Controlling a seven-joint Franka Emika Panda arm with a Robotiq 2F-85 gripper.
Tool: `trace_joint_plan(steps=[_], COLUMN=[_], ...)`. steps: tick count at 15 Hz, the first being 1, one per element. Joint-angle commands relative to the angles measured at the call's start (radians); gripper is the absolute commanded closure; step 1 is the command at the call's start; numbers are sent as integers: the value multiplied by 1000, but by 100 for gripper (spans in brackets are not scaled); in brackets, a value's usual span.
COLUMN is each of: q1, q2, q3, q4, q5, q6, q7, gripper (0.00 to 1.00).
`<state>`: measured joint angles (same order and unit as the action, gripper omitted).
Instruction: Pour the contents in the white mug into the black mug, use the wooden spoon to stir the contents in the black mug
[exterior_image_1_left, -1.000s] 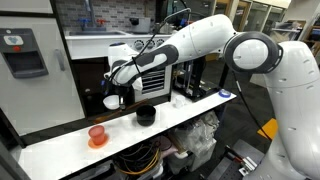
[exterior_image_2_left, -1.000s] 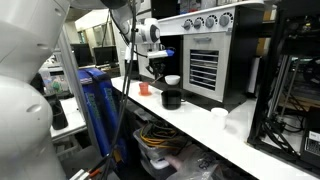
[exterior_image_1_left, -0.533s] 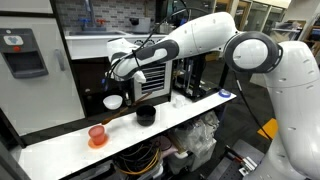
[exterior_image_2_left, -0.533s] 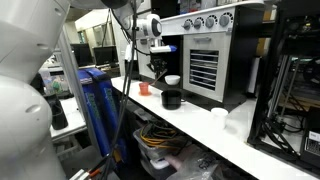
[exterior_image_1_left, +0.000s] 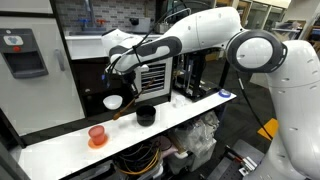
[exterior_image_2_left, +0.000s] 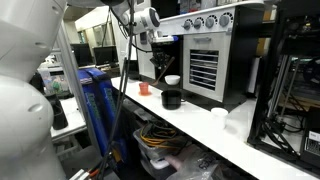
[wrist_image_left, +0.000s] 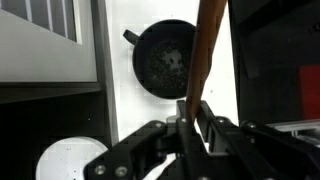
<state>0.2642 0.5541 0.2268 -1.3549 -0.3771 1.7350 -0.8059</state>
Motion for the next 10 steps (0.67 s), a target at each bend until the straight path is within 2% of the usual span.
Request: trace_joint_plan(steps=[1,7,10], q1=[42,92,100], q2=[-4,3,5], q3=[-23,-36,-36], q4=[39,73,73], q5=[-85,-231,-298], q6=[-88,-169,-165], q7=[-65,-143,-171], gripper=[96,96,96])
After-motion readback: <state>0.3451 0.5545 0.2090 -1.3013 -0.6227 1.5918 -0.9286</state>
